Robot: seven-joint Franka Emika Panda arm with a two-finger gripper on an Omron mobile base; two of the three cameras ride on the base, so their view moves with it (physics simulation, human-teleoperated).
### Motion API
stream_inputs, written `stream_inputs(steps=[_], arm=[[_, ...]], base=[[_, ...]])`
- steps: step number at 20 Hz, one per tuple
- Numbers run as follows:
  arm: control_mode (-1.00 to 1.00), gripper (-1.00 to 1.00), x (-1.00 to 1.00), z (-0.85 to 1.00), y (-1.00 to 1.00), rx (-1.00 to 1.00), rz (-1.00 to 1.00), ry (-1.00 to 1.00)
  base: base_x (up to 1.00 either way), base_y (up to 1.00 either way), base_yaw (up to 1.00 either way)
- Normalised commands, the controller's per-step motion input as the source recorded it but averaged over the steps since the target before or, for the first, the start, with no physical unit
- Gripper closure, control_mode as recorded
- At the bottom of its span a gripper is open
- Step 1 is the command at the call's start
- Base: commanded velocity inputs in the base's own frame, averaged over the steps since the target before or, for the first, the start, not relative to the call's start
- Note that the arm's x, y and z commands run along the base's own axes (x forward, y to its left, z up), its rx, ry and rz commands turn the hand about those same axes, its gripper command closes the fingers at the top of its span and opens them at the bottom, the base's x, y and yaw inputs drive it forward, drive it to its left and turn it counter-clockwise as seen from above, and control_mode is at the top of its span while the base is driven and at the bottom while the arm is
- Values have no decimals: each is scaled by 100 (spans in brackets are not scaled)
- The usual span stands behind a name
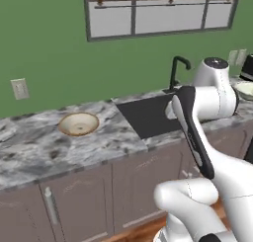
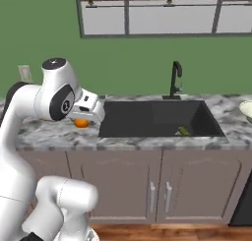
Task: Pick the tangerines from the cabinet and place them in one bowl. Pick the cucumber from the sink and place it in the other bowl.
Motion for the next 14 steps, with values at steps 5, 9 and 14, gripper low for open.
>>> stream_inputs(steps=[5,9,14], arm=[[100,100,0,0,0,0,0,0],[100,100,0,0,0,0,0,0],[100,100,0,0,0,0,0,0]], base=[[0,13,43],[8,19,19],[40,19,1]])
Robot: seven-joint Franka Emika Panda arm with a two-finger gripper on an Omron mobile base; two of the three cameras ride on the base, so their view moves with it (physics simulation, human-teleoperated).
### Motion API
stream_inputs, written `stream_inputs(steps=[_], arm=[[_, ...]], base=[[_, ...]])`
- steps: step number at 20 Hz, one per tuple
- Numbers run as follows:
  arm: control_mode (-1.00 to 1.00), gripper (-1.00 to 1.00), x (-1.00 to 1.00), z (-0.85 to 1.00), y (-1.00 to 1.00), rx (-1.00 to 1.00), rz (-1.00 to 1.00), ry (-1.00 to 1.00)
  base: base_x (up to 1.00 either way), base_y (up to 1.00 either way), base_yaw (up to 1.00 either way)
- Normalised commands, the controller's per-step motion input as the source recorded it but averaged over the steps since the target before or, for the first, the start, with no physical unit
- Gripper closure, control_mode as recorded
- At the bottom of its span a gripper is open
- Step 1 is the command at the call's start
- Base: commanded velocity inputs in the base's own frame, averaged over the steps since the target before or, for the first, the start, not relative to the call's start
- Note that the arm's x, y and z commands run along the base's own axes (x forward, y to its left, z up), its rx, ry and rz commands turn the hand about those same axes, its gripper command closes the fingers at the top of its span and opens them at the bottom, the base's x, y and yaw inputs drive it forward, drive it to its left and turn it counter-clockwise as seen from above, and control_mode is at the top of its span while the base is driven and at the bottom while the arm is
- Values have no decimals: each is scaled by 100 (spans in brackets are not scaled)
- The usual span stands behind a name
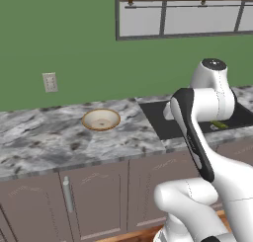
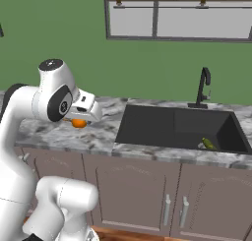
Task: Pick the tangerines from the cabinet and place them in one bowl. Pick the cucumber from the sink and place it in the other bowl.
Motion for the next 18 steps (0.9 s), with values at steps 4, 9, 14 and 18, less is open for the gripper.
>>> stream_inputs(steps=[4,9,14,18], arm=[[100,100,0,0,0,0,0,0],[100,100,0,0,0,0,0,0],[100,100,0,0,0,0,0,0],[100,100,0,0,0,0,0,0]], base=[[58,23,-6],[53,24,-5],[47,11,-3],[19,10,-5]])
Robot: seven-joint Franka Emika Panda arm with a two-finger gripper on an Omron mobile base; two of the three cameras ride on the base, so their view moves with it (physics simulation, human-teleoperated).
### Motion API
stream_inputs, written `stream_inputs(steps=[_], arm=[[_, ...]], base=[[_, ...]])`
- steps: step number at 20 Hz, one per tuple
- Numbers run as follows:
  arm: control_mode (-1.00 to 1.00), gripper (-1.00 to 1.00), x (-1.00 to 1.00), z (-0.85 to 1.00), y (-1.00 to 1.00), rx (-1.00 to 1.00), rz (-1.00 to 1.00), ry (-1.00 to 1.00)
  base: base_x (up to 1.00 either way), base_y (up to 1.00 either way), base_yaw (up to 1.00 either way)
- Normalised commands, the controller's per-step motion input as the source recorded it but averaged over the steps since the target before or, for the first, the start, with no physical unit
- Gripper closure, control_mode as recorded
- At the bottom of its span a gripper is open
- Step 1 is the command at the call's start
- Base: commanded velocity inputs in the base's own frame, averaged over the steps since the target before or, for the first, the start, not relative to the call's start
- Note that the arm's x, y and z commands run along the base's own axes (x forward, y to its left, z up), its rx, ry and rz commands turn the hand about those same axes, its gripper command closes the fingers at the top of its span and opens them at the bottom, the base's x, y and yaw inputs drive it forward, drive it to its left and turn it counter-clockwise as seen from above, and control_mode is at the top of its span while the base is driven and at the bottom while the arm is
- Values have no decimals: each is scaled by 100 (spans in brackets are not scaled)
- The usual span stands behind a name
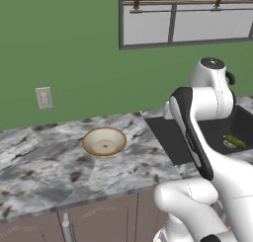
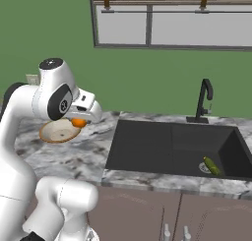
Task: Pick the tangerines from the cabinet and place them in one bowl. Pick the cucumber from the sink and place it in the other bowl.
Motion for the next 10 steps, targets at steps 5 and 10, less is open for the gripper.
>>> stream_inputs(steps=[5,10], arm=[[100,100,0,0,0,0,0,0],[100,100,0,0,0,0,0,0]], base=[[0,0,0],[0,0,0]])
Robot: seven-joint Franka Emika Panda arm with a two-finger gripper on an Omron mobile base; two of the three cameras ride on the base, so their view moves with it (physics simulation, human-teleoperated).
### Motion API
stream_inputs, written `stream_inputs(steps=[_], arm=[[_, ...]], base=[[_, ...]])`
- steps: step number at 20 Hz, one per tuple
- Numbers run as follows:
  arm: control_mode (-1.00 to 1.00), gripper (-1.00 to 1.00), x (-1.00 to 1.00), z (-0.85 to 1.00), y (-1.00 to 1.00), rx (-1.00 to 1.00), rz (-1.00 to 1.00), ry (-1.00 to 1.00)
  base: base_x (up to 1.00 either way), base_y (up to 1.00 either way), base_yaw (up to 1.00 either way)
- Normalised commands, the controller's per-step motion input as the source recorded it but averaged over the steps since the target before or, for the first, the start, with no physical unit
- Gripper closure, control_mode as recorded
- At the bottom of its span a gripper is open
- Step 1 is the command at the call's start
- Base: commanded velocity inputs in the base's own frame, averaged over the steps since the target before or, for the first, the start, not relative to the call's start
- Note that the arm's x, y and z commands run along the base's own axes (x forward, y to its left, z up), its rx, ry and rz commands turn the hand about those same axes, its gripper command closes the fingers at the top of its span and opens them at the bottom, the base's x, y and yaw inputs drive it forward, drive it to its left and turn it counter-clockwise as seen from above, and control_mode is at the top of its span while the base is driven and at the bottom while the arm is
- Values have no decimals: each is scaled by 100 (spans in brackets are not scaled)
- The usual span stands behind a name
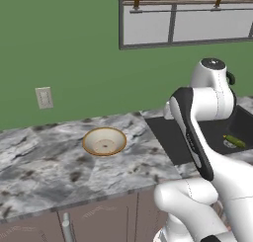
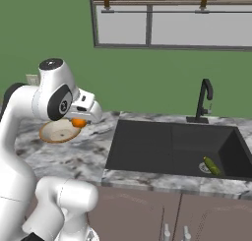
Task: Pick the tangerines from the cabinet and place them in one bowl. Pick the cucumber from the sink and place it in the other bowl.
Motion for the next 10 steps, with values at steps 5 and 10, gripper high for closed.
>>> stream_inputs(steps=[5,10], arm=[[-100,100,13,-19,33,1,2,0],[-100,100,14,-32,81,6,17,1]], base=[[0,0,0],[0,0,0]])
